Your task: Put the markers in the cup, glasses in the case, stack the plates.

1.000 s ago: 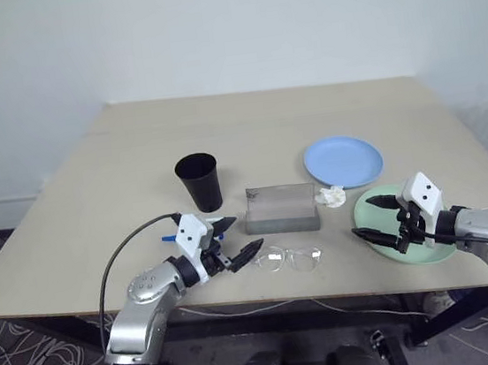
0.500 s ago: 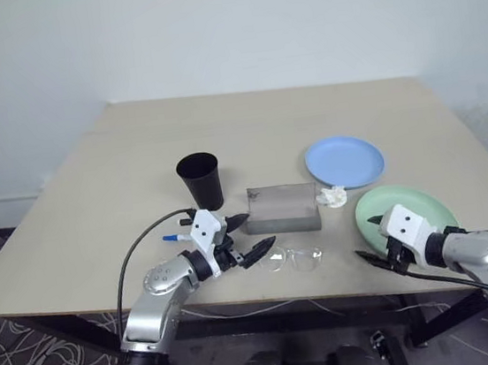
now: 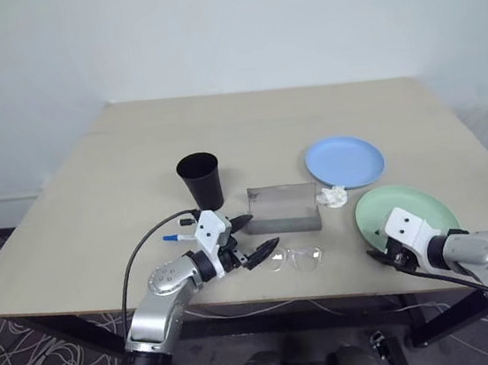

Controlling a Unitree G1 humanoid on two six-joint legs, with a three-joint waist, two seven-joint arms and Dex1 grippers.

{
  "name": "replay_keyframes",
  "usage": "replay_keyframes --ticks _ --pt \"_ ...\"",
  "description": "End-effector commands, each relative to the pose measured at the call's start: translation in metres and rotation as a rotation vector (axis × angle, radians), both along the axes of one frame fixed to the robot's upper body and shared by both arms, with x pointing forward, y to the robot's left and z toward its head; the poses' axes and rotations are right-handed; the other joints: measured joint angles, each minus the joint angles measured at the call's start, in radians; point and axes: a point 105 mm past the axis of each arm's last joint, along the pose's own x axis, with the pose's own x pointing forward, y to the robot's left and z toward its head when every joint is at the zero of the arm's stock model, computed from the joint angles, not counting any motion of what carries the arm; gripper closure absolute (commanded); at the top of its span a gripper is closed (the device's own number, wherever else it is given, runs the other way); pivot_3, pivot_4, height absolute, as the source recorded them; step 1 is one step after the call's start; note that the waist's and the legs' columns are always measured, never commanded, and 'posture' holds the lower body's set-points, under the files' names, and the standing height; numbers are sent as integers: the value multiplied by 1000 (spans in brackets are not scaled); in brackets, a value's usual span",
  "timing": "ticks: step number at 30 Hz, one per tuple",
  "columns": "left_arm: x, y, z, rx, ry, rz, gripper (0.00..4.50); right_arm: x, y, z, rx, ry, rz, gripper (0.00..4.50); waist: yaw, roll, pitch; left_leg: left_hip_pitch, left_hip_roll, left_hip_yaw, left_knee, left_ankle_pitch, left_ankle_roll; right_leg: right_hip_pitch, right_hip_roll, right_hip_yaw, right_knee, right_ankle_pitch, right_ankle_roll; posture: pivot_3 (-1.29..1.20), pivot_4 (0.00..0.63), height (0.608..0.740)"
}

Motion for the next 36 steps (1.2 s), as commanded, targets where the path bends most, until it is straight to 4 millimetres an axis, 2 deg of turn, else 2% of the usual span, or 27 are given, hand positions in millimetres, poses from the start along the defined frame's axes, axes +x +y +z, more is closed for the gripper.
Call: replay_keyframes --ticks 1,2,5,9,21,33,36 --pt "0 -1 14 -9 -57 -10 0 6 1 15 -37 -72 4 2623 0 0 0 0 0 0 0 0 0 0 0 0 0 0 0 0 0 740" --pt "1 0 14 -8 -57 -10 0 6 1 15 -39 -71 1 2623 0 0 0 0 0 0 0 0 0 0 0 0 0 0 0 0 0 740" --pt "1 0 14 -7 -58 -10 0 6 0 14 -45 -66 -10 3161 0 0 0 0 0 0 0 0 0 0 0 0 0 0 0 0 0 740" --pt "2 0 14 -6 -59 -12 0 9 -6 10 -72 -66 -51 4402 -2 -1 0 0 0 0 1 0 0 1 0 0 0 0 0 0 0 740" --pt "2 -1 14 -3 -62 -14 0 23 -25 6 -105 -90 -199 4402 -1 -1 0 -1 2 1 5 0 0 2 -1 -1 0 0 0 0 0 740" --pt "3 1 15 1 -67 -3 0 51 -54 14 -116 -205 -391 4402 0 0 -1 -2 1 1 5 -1 1 0 0 -2 0 1 2 0 0 740" --pt "4 2 15 1 -69 0 0 62 -58 23 -114 -266 -409 4402 0 0 -1 -3 1 1 5 -1 1 -1 0 -2 -1 2 3 0 0 740"
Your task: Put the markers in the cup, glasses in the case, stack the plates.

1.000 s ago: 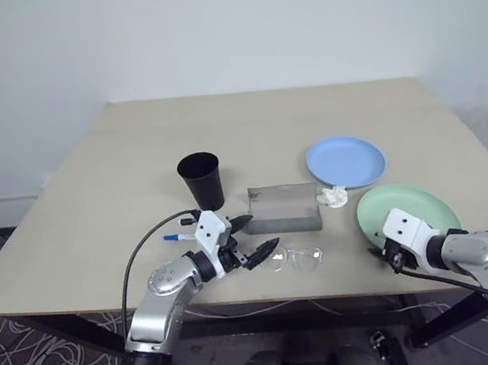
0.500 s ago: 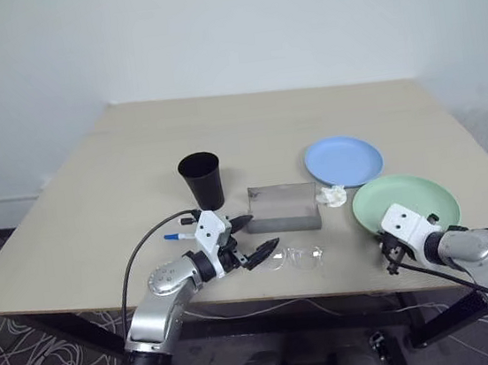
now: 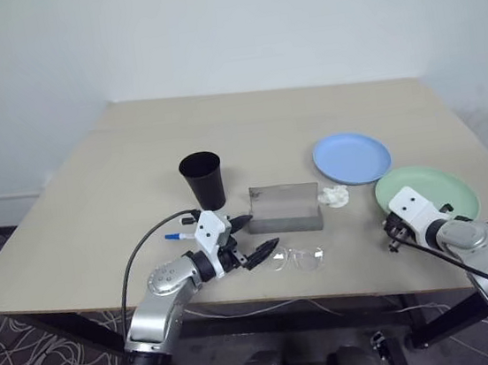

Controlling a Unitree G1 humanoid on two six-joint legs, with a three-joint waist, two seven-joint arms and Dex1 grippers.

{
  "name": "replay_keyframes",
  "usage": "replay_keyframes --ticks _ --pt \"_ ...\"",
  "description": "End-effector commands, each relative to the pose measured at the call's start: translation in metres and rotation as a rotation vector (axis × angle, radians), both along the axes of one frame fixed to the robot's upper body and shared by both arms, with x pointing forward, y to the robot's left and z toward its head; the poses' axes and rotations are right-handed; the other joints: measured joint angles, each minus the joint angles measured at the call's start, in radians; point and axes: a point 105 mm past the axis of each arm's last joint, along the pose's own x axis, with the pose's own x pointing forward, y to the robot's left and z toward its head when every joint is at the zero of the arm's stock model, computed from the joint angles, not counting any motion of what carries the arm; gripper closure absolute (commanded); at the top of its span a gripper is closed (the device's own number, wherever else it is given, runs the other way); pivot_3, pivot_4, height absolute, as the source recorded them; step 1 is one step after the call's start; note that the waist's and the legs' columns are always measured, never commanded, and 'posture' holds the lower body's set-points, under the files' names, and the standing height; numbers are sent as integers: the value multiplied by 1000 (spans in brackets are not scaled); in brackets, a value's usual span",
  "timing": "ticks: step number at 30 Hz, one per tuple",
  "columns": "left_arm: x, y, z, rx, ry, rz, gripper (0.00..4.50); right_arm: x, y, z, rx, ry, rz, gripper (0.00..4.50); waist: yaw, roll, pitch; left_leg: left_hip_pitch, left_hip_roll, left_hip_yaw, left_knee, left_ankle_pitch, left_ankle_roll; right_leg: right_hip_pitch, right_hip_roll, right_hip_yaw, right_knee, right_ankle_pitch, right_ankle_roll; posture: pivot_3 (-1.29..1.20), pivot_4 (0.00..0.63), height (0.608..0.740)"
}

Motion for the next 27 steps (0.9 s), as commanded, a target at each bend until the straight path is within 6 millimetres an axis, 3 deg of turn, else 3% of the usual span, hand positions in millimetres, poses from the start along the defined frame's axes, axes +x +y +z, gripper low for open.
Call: replay_keyframes --ticks 1,5,12,22,27 --pt "3 1 15 -4 -67 2 0 19 -13 27 -46 -141 -52 4402 0 0 0 0 0 0 0 0 0 0 0 0 0 0 0 0 0 740" --pt "4 2 16 -3 -71 6 0 42 -6 49 -63 -257 17 4402 -4 1 0 0 0 1 0 0 0 0 0 0 1 0 0 0 0 740" --pt "7 2 19 -1 -79 7 0 76 38 75 -8 -305 295 4402 -11 1 0 1 0 0 0 0 0 0 1 0 0 1 0 0 0 740" --pt "9 4 22 -1 -97 30 0 116 74 68 4 -254 478 4402 -22 1 0 2 -1 0 -1 0 0 0 1 0 0 2 -1 0 0 740" --pt "6 6 21 0 -95 43 0 126 75 71 18 -269 470 3136 -28 2 0 3 -1 1 -5 0 0 0 1 1 0 5 -6 0 0 740"
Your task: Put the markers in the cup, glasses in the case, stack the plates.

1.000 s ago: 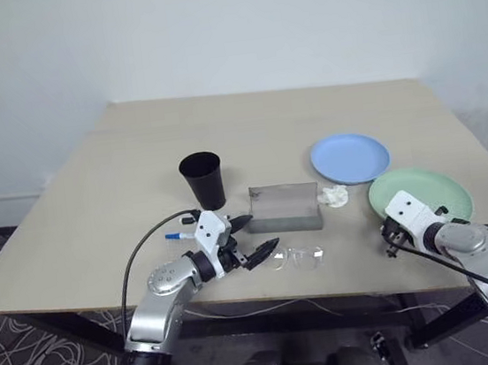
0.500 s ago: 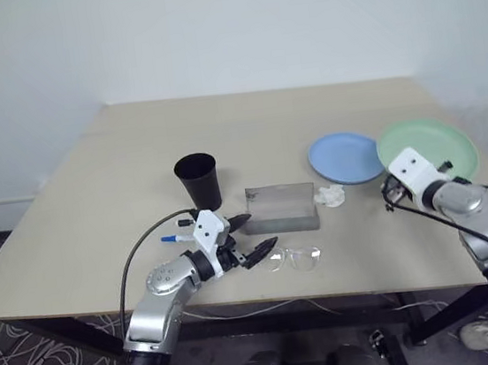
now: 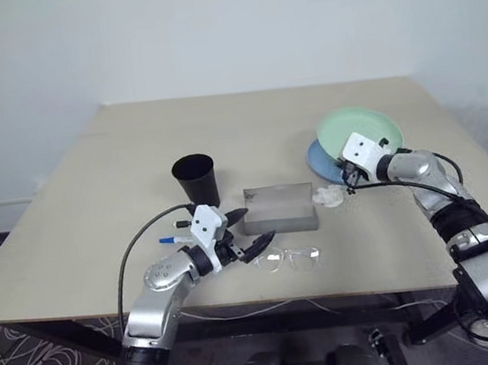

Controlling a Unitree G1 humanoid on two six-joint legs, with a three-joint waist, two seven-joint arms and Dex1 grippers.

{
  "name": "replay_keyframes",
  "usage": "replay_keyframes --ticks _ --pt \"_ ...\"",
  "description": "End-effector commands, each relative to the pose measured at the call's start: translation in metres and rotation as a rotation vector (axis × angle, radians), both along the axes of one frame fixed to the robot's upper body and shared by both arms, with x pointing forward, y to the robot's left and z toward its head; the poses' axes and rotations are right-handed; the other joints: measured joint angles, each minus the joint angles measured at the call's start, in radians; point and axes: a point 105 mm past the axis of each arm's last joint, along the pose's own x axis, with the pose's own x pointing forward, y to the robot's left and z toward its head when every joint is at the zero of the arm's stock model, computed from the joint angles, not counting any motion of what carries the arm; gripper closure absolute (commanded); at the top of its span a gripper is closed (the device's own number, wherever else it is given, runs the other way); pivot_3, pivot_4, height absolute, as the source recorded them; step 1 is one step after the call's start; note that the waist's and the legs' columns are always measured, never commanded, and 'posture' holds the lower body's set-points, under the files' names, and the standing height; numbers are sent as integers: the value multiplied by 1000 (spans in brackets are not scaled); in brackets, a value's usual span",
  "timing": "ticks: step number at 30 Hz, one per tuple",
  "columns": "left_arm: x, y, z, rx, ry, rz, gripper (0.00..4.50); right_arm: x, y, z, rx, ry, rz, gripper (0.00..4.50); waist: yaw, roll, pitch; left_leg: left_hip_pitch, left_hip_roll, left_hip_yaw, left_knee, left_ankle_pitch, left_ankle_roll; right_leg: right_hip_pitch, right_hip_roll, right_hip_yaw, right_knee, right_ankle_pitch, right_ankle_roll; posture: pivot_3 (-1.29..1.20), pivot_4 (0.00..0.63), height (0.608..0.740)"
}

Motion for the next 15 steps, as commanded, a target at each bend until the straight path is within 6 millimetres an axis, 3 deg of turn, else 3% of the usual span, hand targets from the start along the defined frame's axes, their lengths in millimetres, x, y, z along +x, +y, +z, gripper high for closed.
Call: replay_keyframes --ticks 1,7,10,15 --pt "-1 1 15 -5 -64 5 0 9 3 23 28 -76 16 2742 -4 0 0 0 0 0 0 0 0 0 0 0 0 0 0 0 0 740" --pt "-1 3 16 -3 -64 9 0 5 6 29 69 -90 64 737 -14 1 0 2 0 0 -1 0 0 1 0 1 0 0 0 0 0 740" --pt "1 3 22 -13 -73 5 0 -1 0 32 216 8 53 737 -21 1 0 2 0 0 -1 0 0 1 1 1 1 0 0 0 0 740" --pt "2 2 23 -12 -73 -11 0 -28 3 17 335 227 107 737 -21 1 -1 3 0 -1 -1 0 0 1 1 1 1 0 0 0 0 740"
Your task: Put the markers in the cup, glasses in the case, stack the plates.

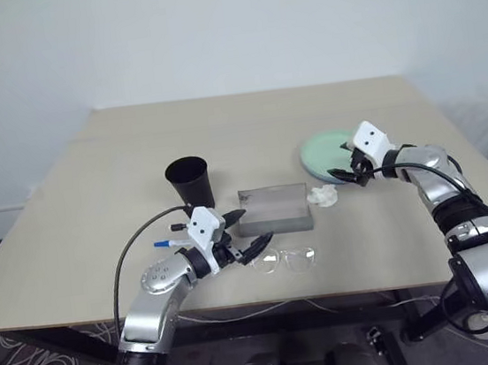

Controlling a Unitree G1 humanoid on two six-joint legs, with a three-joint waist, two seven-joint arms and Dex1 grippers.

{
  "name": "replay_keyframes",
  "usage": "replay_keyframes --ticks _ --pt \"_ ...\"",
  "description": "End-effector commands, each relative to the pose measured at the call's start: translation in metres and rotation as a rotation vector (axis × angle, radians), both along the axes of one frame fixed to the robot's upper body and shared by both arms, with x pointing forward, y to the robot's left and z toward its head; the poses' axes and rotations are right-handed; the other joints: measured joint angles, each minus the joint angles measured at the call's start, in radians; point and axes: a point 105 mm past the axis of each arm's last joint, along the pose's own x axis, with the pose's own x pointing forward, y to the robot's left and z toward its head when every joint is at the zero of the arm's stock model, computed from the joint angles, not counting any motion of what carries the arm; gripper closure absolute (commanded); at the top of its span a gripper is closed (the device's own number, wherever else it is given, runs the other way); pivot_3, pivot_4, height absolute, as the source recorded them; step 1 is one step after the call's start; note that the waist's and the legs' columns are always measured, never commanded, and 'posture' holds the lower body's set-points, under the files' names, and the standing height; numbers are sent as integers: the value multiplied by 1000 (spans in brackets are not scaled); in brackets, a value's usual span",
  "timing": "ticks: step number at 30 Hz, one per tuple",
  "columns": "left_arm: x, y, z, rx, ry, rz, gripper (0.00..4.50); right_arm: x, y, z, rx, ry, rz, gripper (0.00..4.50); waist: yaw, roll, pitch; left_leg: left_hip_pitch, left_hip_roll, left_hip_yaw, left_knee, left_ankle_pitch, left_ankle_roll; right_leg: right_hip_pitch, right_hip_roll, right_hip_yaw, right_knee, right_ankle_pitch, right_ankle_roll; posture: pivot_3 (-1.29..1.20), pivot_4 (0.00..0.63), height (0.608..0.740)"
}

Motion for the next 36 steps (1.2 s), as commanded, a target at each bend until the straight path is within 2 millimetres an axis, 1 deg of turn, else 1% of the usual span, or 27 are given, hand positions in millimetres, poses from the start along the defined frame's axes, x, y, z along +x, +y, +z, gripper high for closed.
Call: replay_keyframes --ticks 1,3,6,10,16,20,21,22,23,28,30,31,33,34,36 --pt "3 -1 18 -18 -62 -15 0 -14 5 8 67 65 56 737 0 0 0 0 0 0 0 0 0 0 0 0 0 0 1 0 0 740" --pt "3 -1 18 -17 -61 -21 0 -20 5 1 59 103 53 737 0 1 0 0 0 0 0 0 0 0 0 0 0 -1 1 0 0 740" --pt "4 -4 19 -19 -62 -32 0 -20 6 -14 31 136 14 737 0 1 0 -1 0 0 1 0 0 0 0 0 1 -2 3 0 0 740" --pt "5 -5 20 -20 -63 -38 0 -14 12 -20 36 136 -16 737 -1 1 0 0 0 0 1 0 0 0 0 0 1 -1 3 0 0 740" --pt "3 -5 20 -24 -59 -42 0 -8 23 -30 24 145 -16 737 0 1 0 0 0 0 1 0 -1 0 0 0 1 -1 3 0 0 740" --pt "2 -4 20 -25 -59 -36 0 -4 26 -34 6 135 -23 737 0 1 0 0 0 0 1 0 -1 0 0 1 1 0 1 0 0 740" --pt "1 -4 20 -25 -59 -33 0 -3 25 -35 1 129 -32 1103 0 1 0 0 0 0 1 0 -1 0 1 1 1 0 1 0 0 740" --pt "1 -4 20 -25 -58 -32 0 -2 25 -35 -2 125 -38 1295 0 1 0 0 0 0 1 0 -1 0 1 1 1 0 1 0 0 740" --pt "1 -4 20 -25 -58 -31 0 -1 25 -35 -3 123 -41 1619 -1 1 0 0 0 0 1 0 -1 -1 1 1 1 0 1 0 0 740" --pt "0 -3 19 -24 -55 -27 0 0 22 -35 -11 111 -43 3408 -1 1 0 0 0 0 1 0 -1 -1 1 1 1 0 1 0 0 740" --pt "0 -3 19 -23 -55 -26 0 -1 23 -31 -4 99 -31 4121 0 1 0 1 0 0 1 0 -1 0 1 1 1 0 1 0 0 740" --pt "0 -2 19 -23 -55 -26 0 -2 24 -26 14 87 -13 4456 0 1 0 1 0 0 1 0 -1 0 1 1 1 0 1 0 0 740" --pt "0 -2 19 -22 -54 -24 0 -2 29 -10 55 51 23 4486 -1 1 0 1 0 0 1 0 -1 0 1 1 1 -1 2 0 0 740" --pt "0 -1 19 -22 -54 -23 0 0 30 0 76 24 27 4486 -1 1 0 0 0 0 1 0 -1 -1 1 1 1 -1 2 0 0 740" --pt "0 -1 19 -21 -55 -23 0 5 30 14 99 -14 10 4486 -1 1 0 0 0 0 1 0 -1 -1 1 1 1 -1 2 0 0 740"
